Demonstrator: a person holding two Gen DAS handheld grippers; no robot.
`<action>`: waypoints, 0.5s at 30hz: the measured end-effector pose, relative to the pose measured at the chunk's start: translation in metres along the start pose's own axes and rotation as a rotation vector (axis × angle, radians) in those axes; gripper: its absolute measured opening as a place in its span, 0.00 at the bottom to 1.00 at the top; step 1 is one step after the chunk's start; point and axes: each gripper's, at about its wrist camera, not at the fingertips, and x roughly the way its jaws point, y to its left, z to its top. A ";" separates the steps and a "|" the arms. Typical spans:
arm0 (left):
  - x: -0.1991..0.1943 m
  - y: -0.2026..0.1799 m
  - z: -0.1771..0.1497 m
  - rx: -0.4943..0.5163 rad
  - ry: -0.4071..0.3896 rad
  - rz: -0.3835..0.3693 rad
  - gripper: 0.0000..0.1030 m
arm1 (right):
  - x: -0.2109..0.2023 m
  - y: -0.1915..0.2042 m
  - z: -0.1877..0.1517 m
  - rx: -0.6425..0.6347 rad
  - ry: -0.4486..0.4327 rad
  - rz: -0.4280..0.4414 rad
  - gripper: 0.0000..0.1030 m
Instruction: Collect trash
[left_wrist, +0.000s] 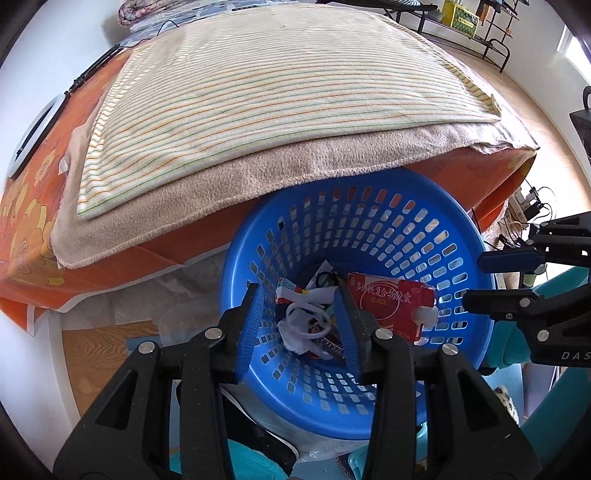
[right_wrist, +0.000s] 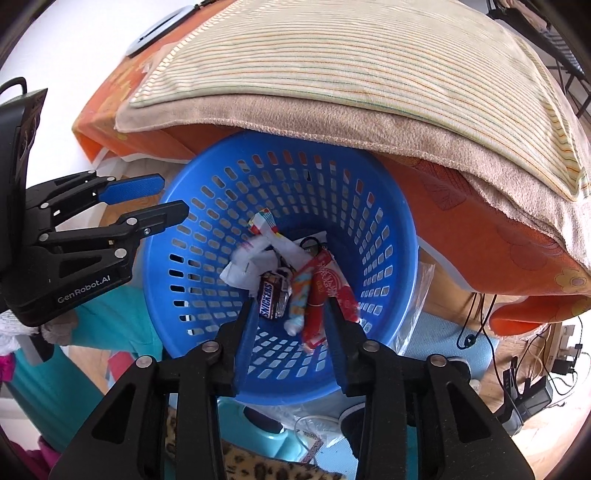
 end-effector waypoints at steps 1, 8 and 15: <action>0.000 0.001 0.000 -0.003 0.001 0.001 0.41 | 0.000 -0.001 0.000 0.002 0.000 -0.003 0.34; -0.003 0.004 0.002 -0.020 -0.009 0.014 0.55 | 0.000 -0.005 0.000 0.015 0.005 -0.021 0.35; -0.010 0.012 0.007 -0.058 -0.015 0.005 0.63 | -0.007 -0.006 0.002 0.017 -0.015 -0.042 0.36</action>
